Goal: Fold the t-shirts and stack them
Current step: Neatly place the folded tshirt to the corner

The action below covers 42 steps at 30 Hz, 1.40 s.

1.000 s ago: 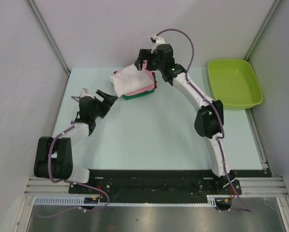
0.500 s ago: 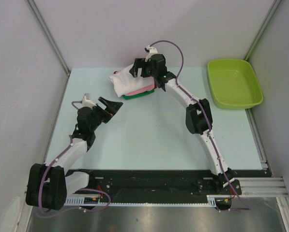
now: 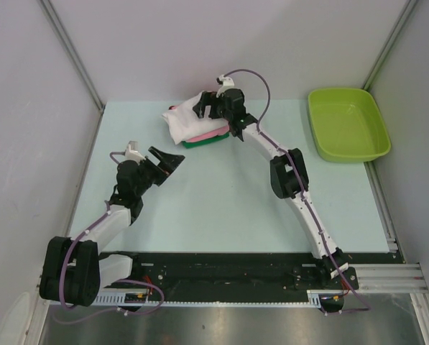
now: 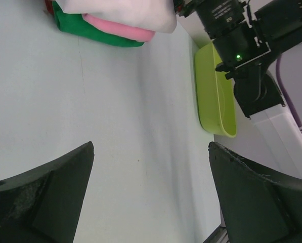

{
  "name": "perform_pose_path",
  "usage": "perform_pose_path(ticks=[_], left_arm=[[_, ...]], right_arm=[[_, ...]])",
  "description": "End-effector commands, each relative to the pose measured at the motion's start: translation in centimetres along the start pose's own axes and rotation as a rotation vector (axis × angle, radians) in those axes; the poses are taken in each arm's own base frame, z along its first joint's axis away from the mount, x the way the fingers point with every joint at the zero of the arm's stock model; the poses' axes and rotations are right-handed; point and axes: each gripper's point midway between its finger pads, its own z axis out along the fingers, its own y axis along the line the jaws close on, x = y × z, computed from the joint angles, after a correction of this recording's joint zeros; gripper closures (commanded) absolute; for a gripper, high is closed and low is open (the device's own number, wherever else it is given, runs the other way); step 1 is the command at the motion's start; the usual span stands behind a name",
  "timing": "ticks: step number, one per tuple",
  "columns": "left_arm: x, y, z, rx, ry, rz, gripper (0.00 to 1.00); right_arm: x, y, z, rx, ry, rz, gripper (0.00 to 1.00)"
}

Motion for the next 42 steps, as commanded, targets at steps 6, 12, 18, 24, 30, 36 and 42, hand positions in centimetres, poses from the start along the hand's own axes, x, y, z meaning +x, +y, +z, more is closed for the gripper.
perform_pose_path(ticks=[6, 12, 18, 24, 30, 36, 42], left_arm=[[-0.5, -1.7, -0.2, 0.056, -0.008, 0.065, 0.00], [0.0, -1.2, 0.1, 0.054, 0.014, 0.057, 0.00], [0.3, -0.9, 0.4, 0.053, 0.028, 0.047, 0.00], [0.5, -0.7, 0.5, 0.049, 0.035, 0.049, 0.00], [0.9, -0.2, 0.3, 0.040, 0.042, 0.047, 0.00], [0.8, -0.3, 0.4, 0.042, 0.042, 0.050, 0.00], [0.8, -0.4, 0.3, 0.042, 0.044, 0.050, 0.00]], right_arm=[[-1.9, -1.3, 0.9, 0.005, -0.107, 0.027, 0.16], [-1.6, -2.9, 0.9, 0.092, -0.119, 0.029, 0.71], [-1.8, -4.1, 0.5, 0.163, -0.128, 0.010, 1.00], [-2.7, -5.3, -0.5, 0.248, -0.172, 0.004, 1.00], [-3.8, -6.0, -1.8, 0.302, -0.213, 0.014, 1.00], [-4.5, -6.3, -2.6, 0.338, -0.235, 0.008, 1.00], [-4.6, -6.6, -3.0, 0.358, -0.234, 0.004, 1.00]])
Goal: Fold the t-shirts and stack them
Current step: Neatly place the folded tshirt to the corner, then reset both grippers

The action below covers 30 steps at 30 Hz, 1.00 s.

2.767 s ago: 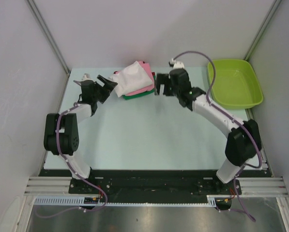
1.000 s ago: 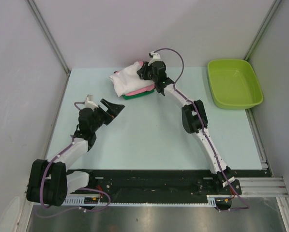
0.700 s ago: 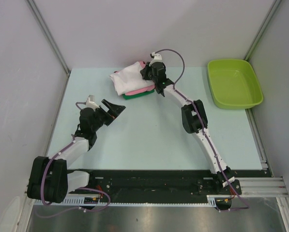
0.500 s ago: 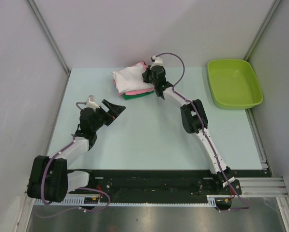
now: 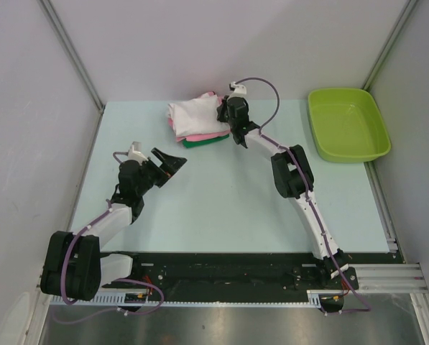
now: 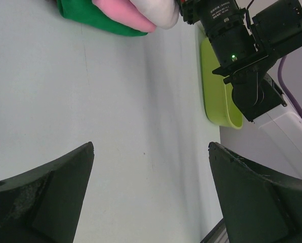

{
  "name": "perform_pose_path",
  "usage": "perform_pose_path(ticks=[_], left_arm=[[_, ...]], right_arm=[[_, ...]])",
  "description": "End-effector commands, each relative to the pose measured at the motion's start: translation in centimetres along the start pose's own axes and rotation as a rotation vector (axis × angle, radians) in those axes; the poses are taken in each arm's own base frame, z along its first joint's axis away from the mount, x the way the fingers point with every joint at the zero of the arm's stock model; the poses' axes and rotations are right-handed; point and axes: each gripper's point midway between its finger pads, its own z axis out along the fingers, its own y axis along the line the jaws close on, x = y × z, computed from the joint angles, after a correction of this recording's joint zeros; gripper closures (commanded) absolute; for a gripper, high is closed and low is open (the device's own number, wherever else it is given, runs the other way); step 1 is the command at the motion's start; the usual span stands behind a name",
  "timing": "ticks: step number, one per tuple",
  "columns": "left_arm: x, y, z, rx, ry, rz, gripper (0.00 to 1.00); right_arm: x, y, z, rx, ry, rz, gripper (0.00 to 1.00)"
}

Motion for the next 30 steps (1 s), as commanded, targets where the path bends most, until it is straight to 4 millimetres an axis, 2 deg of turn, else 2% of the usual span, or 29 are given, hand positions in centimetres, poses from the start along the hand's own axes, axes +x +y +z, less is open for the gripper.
perform_pose_path(ticks=[1, 4, 5, 6, 7, 8, 11, 14, 15, 16, 18, 19, 20, 21, 22, 23, 25, 26, 28, 29, 30], left_arm=[[-0.3, -1.3, -0.1, 0.053, -0.007, 0.039, 0.00], [-0.3, -1.2, -0.1, 0.047, -0.004, 0.037, 0.00], [-0.4, -1.2, -0.1, 0.043, -0.007, 0.036, 0.00], [-0.3, -1.1, -0.1, 0.039, -0.006, 0.034, 0.00], [-0.2, -1.0, -0.1, 0.032, -0.003, 0.035, 0.00], [-0.3, -0.9, -0.1, 0.025, -0.005, 0.035, 0.00], [-0.4, -0.8, -0.1, 0.015, -0.008, 0.039, 0.00], [-0.6, -0.4, -0.2, -0.009, -0.012, 0.047, 0.00], [-0.7, -0.5, -0.3, -0.012, -0.015, 0.053, 0.00], [-0.8, -0.2, -0.5, -0.031, -0.018, 0.063, 0.00], [-1.4, -0.4, -0.6, -0.047, -0.029, 0.073, 0.00], [-1.7, -0.3, -0.9, -0.065, -0.040, 0.080, 0.00], [-2.1, -0.6, -1.0, -0.068, -0.047, 0.085, 0.00], [-2.3, -0.7, -1.1, -0.070, -0.051, 0.095, 0.00], [-2.4, -0.3, -1.3, -0.087, -0.048, 0.106, 0.00], [-2.6, -0.8, -1.6, -0.073, -0.054, 0.111, 0.00], [-3.1, -1.1, -2.0, -0.058, -0.070, 0.104, 0.00], [-3.1, -1.6, -2.4, -0.035, -0.073, 0.101, 0.00], [-3.3, -3.0, -2.7, 0.029, -0.081, 0.116, 0.00], [-3.4, -3.7, -2.8, 0.052, -0.078, 0.125, 0.00], [-3.3, -4.2, -2.9, 0.068, -0.062, 0.135, 0.00]], right_arm=[[-5.8, 0.9, -1.0, 0.017, -0.121, -0.012, 1.00], [-5.7, 1.2, -0.9, 0.011, -0.113, -0.025, 0.97], [-5.5, 1.2, -0.8, 0.012, -0.107, -0.028, 0.68], [-5.9, 1.4, -0.9, 0.012, -0.110, -0.034, 0.55], [-6.0, 1.5, -0.9, 0.013, -0.109, -0.036, 0.46], [-6.2, 1.5, -0.9, 0.018, -0.112, -0.037, 0.24], [-6.9, 1.1, -1.1, 0.036, -0.122, -0.049, 0.01], [-8.1, 0.8, -1.7, 0.065, -0.132, -0.073, 0.00], [-9.7, 1.2, -2.5, 0.068, -0.157, -0.072, 0.00], [-9.5, 0.6, -2.8, 0.087, -0.147, -0.094, 0.00], [-10.8, 0.0, -3.9, 0.126, -0.154, -0.110, 0.00], [-12.7, 0.4, -5.0, 0.135, -0.170, -0.114, 0.00], [-13.1, -0.1, -5.6, 0.158, -0.160, -0.112, 0.00], [-12.6, -0.6, -6.3, 0.176, -0.108, -0.116, 0.00], [-14.6, 0.0, -7.8, 0.172, -0.117, -0.098, 0.00], [-13.6, -0.8, -8.5, 0.189, -0.068, -0.082, 0.01], [-13.6, -1.3, -10.5, 0.210, -0.045, -0.077, 0.00], [-13.7, -1.7, -12.6, 0.225, -0.034, -0.087, 0.00], [-14.2, -2.3, -14.7, 0.258, -0.043, -0.117, 0.00], [-16.0, -1.9, -16.7, 0.260, -0.067, -0.122, 0.00], [-14.4, -2.8, -17.7, 0.290, -0.020, -0.147, 0.00]])
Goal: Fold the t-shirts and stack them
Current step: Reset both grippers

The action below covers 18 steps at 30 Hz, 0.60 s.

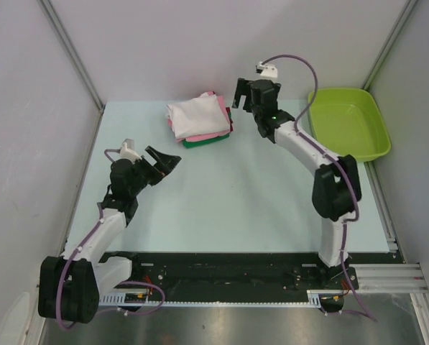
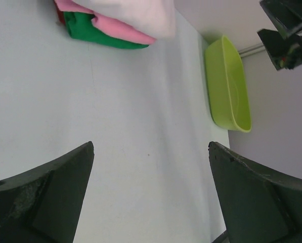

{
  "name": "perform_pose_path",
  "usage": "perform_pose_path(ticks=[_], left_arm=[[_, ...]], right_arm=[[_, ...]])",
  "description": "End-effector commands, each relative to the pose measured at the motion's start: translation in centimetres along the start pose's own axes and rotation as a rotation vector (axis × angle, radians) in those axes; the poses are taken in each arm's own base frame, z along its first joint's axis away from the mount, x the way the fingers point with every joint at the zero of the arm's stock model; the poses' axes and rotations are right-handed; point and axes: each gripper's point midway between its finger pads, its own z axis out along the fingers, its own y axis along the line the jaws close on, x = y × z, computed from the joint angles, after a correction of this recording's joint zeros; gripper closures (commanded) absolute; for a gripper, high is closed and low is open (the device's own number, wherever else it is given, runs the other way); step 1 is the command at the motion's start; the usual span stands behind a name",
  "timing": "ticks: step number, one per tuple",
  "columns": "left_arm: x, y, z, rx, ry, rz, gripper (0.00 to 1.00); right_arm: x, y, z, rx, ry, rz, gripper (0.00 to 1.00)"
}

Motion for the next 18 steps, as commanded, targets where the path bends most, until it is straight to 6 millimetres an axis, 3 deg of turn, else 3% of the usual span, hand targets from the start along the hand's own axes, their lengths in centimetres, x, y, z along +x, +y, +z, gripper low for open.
perform_pose_path(ticks=[1, 4, 5, 6, 7, 10, 11, 16, 18], left_arm=[[-1.7, -3.2, -0.9, 0.107, -0.019, 0.081, 0.00], [-1.9, -3.9, -1.6, 0.087, 0.013, 0.107, 0.00], [-2.9, -5.1, -1.9, 0.099, 0.003, 0.133, 0.00], [-2.6, -5.1, -2.3, 0.087, 0.027, 0.163, 0.00], [-2.9, -5.7, -2.7, 0.098, 0.023, 0.179, 0.00], [-4.0, -6.9, -4.3, 0.090, -0.011, 0.241, 0.00], [-4.9, -7.7, -5.0, 0.093, -0.039, 0.260, 0.00], [-5.9, -8.3, -8.1, 0.054, -0.101, 0.336, 0.00], [-6.3, -9.2, -9.7, 0.075, -0.143, 0.371, 0.00]], right_arm=[[-2.4, -2.9, -6.0, 0.103, -0.005, -0.045, 0.00], [-2.2, -5.4, -9.6, 0.199, 0.018, -0.087, 0.00], [-2.2, -6.2, -10.4, 0.230, 0.018, -0.097, 0.00], [-3.2, -6.7, -12.4, 0.233, 0.008, -0.096, 0.00], [-2.1, -7.5, -13.3, 0.259, 0.029, -0.098, 0.00], [-3.6, -8.1, -17.3, 0.247, -0.002, -0.075, 0.00], [-2.5, -8.3, -18.1, 0.245, 0.015, -0.077, 0.00], [-3.9, -8.9, -23.7, 0.204, -0.031, -0.040, 0.00], [-3.2, -9.0, -25.1, 0.195, -0.020, -0.043, 0.00]])
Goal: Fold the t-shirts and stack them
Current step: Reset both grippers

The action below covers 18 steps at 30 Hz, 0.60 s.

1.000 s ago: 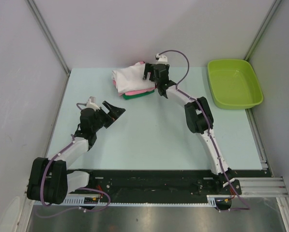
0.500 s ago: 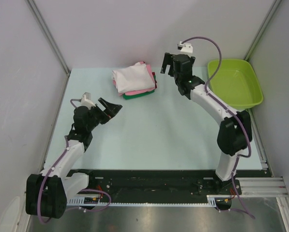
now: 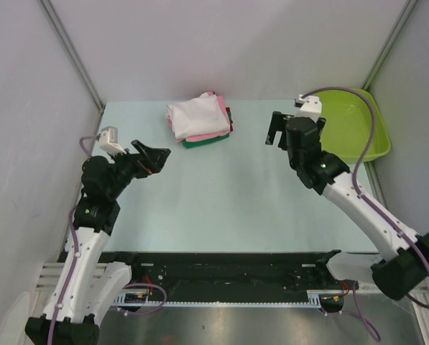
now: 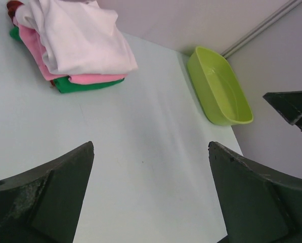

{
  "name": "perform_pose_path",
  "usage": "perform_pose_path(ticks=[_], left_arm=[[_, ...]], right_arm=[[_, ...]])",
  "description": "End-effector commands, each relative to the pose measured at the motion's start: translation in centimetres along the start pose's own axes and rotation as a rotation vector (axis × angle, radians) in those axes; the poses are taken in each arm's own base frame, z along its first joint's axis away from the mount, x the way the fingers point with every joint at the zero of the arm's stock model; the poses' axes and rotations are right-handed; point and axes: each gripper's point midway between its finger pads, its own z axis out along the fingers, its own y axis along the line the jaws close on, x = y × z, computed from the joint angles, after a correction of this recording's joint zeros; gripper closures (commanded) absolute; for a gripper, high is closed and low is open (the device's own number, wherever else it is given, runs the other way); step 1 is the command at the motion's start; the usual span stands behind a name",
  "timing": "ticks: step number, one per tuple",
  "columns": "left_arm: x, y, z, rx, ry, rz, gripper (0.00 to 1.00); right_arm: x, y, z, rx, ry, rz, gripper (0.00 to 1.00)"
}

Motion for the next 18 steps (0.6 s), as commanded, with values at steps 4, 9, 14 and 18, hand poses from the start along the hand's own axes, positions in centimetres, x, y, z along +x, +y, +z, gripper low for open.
perform_pose_path(ticks=[4, 9, 14, 18], left_arm=[[-1.8, -0.7, -4.4, -0.041, -0.085, 0.150, 0.00], [-1.8, 0.4, -5.9, -0.109, -0.114, 0.187, 0.00], [-0.5, 4.3, -5.9, -0.274, -0.085, 0.162, 0.00], [0.4, 5.4, -5.7, -0.308, -0.064, 0.152, 0.00]], right_arm=[[0.0, -1.9, -6.1, -0.041, -0.041, 0.048, 0.00], [3.1, -1.8, -8.4, -0.097, 0.005, 0.031, 0.00], [5.9, -2.0, -9.4, -0.084, 0.021, 0.034, 0.00], [7.5, -1.7, -9.8, -0.133, 0.035, -0.007, 0.00]])
